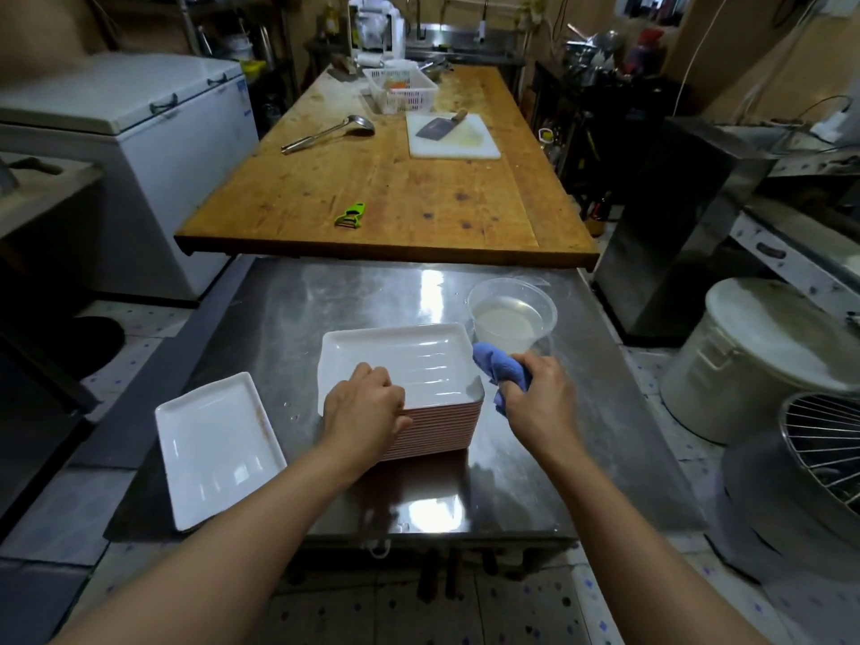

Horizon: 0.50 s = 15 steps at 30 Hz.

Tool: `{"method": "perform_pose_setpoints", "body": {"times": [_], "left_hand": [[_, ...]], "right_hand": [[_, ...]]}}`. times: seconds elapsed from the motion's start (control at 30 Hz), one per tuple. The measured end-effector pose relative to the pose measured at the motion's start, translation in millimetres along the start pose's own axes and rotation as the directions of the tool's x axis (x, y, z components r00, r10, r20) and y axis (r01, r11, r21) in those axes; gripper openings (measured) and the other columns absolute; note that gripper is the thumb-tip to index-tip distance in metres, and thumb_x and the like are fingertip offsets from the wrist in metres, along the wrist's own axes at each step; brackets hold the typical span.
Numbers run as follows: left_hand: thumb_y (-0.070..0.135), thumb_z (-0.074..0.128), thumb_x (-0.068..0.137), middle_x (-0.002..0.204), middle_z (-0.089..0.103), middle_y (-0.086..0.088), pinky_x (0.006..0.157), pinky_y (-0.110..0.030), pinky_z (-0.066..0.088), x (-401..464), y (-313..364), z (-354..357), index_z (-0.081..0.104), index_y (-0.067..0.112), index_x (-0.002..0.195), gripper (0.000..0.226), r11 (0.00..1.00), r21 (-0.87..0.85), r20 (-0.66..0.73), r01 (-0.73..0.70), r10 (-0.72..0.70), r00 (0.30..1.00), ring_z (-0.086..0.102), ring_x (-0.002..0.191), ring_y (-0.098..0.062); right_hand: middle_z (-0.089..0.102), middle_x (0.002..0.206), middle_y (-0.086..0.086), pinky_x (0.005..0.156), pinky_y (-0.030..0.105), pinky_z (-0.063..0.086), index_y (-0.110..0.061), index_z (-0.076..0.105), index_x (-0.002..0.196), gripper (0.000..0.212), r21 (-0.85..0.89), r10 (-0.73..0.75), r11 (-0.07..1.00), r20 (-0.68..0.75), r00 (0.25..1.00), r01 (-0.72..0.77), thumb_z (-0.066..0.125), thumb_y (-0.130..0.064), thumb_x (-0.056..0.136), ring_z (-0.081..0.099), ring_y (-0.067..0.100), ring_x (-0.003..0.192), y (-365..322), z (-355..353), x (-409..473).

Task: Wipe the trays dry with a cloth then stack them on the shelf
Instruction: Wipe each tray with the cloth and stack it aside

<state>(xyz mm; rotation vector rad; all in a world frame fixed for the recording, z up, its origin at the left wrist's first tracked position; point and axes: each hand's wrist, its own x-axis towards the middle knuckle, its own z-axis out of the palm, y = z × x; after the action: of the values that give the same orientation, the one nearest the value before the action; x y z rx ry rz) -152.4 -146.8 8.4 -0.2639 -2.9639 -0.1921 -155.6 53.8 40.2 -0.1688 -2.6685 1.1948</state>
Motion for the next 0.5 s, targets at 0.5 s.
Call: {"method": "perform_pose_setpoints", "body": {"times": [0.5], "left_hand": [[0.015, 0.058, 0.089, 0.070, 0.065, -0.009, 0.049, -0.032, 0.033, -6, 6, -40, 0.056, 0.008, 0.088, 0.007, 0.992, -0.087, -0.240, -0.091, 0.068, 0.968, 0.060, 0.060, -0.035]], "right_hand": [[0.064, 0.095, 0.010, 0.082, 0.040, 0.052, -0.011, 0.066, 0.097, 0.014, 0.153, 0.092, 0.985, -0.071, 0.993, -0.080, 0.060, -0.014, 0.085, 0.061, 0.023, 0.086, -10, -11, -8]]}}
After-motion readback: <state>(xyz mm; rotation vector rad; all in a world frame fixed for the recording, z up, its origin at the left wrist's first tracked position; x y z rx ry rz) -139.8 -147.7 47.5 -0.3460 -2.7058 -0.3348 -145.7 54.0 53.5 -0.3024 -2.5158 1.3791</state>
